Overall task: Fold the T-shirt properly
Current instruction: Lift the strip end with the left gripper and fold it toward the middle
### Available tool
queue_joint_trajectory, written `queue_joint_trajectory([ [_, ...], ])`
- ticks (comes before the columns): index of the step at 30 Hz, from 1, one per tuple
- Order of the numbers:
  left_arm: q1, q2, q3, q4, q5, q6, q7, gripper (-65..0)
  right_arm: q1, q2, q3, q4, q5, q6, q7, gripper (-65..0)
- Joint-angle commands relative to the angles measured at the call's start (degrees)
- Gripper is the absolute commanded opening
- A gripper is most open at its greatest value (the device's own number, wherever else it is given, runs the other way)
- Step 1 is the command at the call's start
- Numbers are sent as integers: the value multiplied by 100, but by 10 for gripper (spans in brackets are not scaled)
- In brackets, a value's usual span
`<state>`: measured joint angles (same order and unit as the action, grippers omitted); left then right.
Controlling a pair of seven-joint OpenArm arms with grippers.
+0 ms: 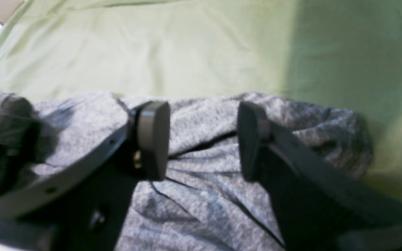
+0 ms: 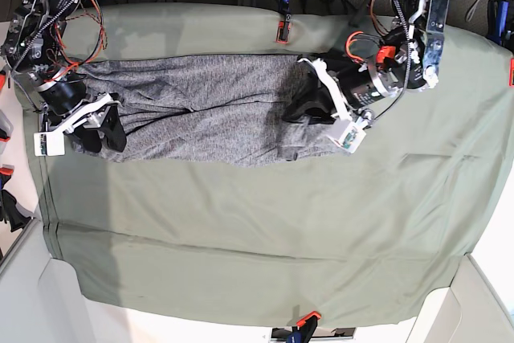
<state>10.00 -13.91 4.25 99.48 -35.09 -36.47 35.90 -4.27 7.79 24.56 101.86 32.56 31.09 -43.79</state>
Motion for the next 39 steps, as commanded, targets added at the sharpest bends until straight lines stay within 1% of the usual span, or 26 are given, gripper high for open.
queue_joint_trajectory([
  [1,-94,35,83,116,50,-17,-140,-650,59,59,11,87,94,22,131,-340],
  [5,-254,177,382,83,789,-4,-149,-650,61,59,11,87,111,22,129,-340],
  [7,-313,184,417,83,763,92,-164,-650,59,61,11,87,107,22,109,-340],
  [10,-352,184,518,83,640,85,-166,-641,59,61,13,87,107,20,81,-340],
  [11,-350,181,568,83,645,85,-181,-570,59,61,13,87,109,17,66,-340],
  [13,-345,184,686,83,669,90,-225,-365,59,61,13,87,199,15,66,-340],
  [14,-345,184,745,83,667,98,-260,-276,59,61,17,87,299,-2,66,-340],
  [15,-345,184,811,83,667,168,-337,-227,61,61,17,87,396,-42,66,-340],
  [17,-348,186,942,85,662,286,-450,-218,61,63,22,87,431,-87,68,-340],
  [20,-348,186,1121,85,562,284,-463,-218,61,63,114,87,358,-90,68,-339],
  [24,-348,179,1119,151,315,286,-435,-219,74,109,424,87,343,-133,70,-339],
  [29,-332,162,632,656,55,273,-297,-220,59,358,1027,83,354,-146,59,-339],
  [31,-330,146,372,837,55,236,-240,-220,59,485,1200,42,376,-243,42,-339],
  [35,-328,149,87,846,55,238,-142,-220,63,750,1255,-413,385,-284,26,-333],
  [39,-315,151,87,844,57,238,-90,-220,81,876,1228,-1228,459,-278,35,-275],
])
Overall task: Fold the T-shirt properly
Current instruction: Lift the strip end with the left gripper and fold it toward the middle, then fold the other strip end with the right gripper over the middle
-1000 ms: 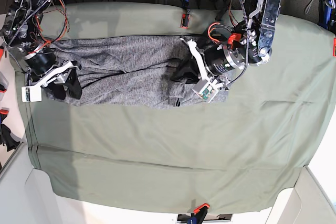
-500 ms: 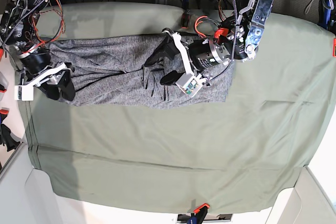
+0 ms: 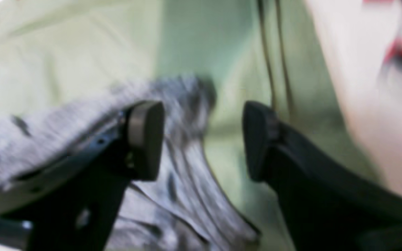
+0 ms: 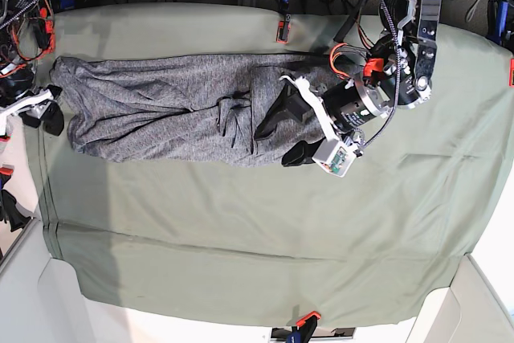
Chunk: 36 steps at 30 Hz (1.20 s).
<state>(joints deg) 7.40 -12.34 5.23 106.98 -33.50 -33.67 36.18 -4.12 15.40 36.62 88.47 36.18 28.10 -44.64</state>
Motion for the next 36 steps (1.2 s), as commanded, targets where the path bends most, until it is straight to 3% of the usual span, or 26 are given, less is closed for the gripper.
queue_joint_trajectory([
  [1,-52,-9,-11,94,-101,-42,-116,-220,72,107,13,-46,92,44,118,-274],
  [5,-55,-11,-11,90,-79,-42,-28,-220,72,101,-205,-474,94,190,114,-274],
  [14,-55,-11,-11,90,13,-42,-13,-220,76,87,-1161,-501,57,168,136,-274],
  [19,-52,-24,-11,90,13,-42,13,-220,76,-59,-1250,-501,26,94,221,-278],
  [21,-55,-66,-13,90,13,-39,11,-220,76,-129,-1248,-501,24,63,240,-352],
  [25,-55,-282,-232,92,-7,-39,-20,-220,79,-136,-1239,-501,0,164,402,-650],
  [29,-39,-476,-866,92,-140,-39,13,-220,92,-111,-955,-496,-15,232,680,-650],
  [36,295,-562,-1705,92,-503,-66,57,-220,92,-44,280,-496,107,350,745,-650],
])
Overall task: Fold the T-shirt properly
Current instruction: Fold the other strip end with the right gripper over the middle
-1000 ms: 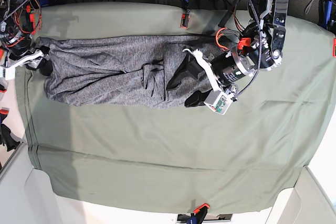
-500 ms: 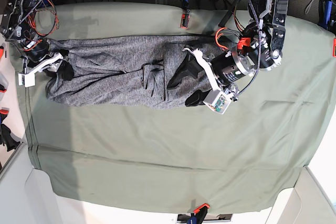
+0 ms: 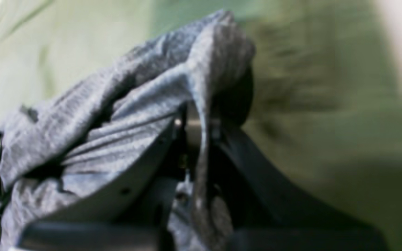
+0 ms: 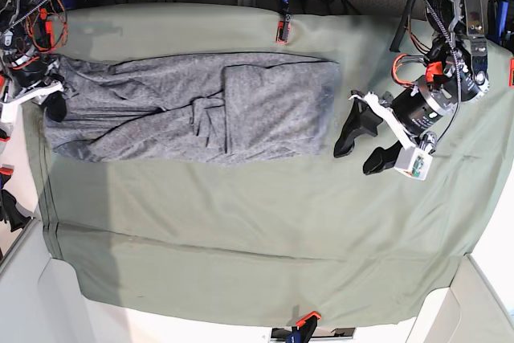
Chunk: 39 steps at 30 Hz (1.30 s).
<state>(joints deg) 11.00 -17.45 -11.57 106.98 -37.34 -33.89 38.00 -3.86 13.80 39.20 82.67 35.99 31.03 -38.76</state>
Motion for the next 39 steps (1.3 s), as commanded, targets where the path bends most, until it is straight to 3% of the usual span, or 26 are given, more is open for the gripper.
queue_joint_trajectory([
  [1,-13,-50,-70,92,-116,-48,-125,-220,66,164,116,83,229,57,142,-650],
  [5,136,-50,-98,92,-103,-212,-129,-220,68,302,177,111,826,168,-55,-650],
  [8,173,-52,-101,90,-42,-238,-125,-220,63,214,72,317,1320,203,-479,-650],
  [13,168,-83,-101,90,52,-238,-129,-220,0,-310,-459,1128,1611,243,-798,-650],
  [17,170,-85,-101,90,85,-238,-96,-220,-131,-828,-1290,1805,1565,243,-798,-650],
  [21,170,-214,-101,90,90,-238,-81,-220,-170,-1331,-2441,2031,1145,240,-710,-650],
  [24,170,-389,-101,90,90,-236,-46,-220,-170,-1569,-3399,2015,321,214,-264,-650],
  [29,170,-560,-101,90,70,-236,-48,-220,-155,-1604,-4874,1886,-566,170,247,-650],
  [34,173,-557,-101,90,70,-236,-44,-220,-155,-1606,-5796,1818,-1158,-63,483,-650],
  [35,173,-555,-101,90,70,-236,-44,-220,-155,-1606,-5908,1818,-1233,-92,509,-603],
  [37,173,-557,-101,90,68,-236,-44,-220,-155,-1604,-6033,1818,-1305,-131,560,-435],
  [39,173,-557,-101,90,50,-238,-42,-220,-153,-1606,-6067,1818,-1296,-125,610,-328],
])
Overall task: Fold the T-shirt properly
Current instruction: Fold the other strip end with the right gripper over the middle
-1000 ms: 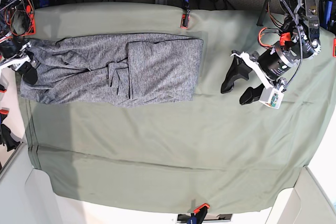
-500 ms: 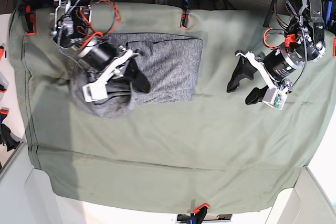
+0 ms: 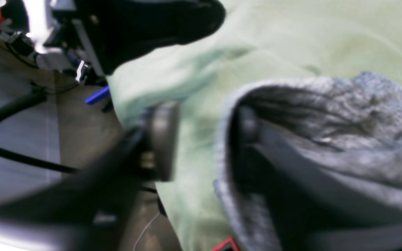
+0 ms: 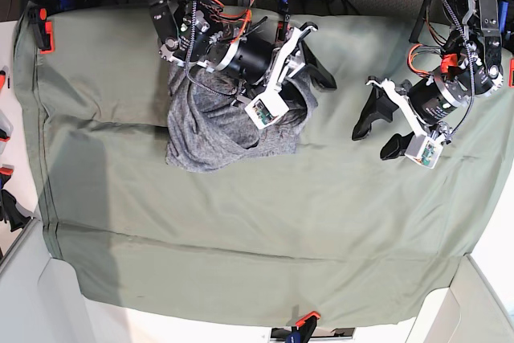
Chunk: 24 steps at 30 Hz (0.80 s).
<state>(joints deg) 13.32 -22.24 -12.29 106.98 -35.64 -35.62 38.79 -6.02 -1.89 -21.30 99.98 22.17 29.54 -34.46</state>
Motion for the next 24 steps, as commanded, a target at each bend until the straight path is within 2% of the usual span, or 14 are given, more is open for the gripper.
queue_joint_trajectory([
  [1,-59,-79,-28,92,-173,-81,-98,-220,63,-35,-15,87,111,24,181,-309],
  [4,-59,-76,-28,92,-540,-438,-4,-220,68,-37,-15,87,225,46,192,-308],
  [9,-61,-76,-26,109,-1360,-438,136,-220,232,-57,-15,90,647,201,190,-309],
  [12,-61,-76,-26,111,-1436,-438,136,-220,356,-188,-15,92,658,225,131,-309],
  [15,-61,-79,-28,111,-1425,-438,144,-220,466,-286,-46,92,269,262,15,-309],
  [17,-61,-81,-28,111,-1427,-438,256,-220,566,-275,-92,92,-186,262,-116,-309],
  [19,-61,-81,-28,111,-1427,-438,404,-220,651,-245,-149,92,-393,280,-234,-309],
  [22,-63,-83,-28,111,-1429,-438,437,-220,846,-72,-518,92,-612,396,-496,-310],
  [24,-61,-83,-28,111,-1429,-438,437,-220,1029,162,-975,92,-916,389,-680,-310],
])
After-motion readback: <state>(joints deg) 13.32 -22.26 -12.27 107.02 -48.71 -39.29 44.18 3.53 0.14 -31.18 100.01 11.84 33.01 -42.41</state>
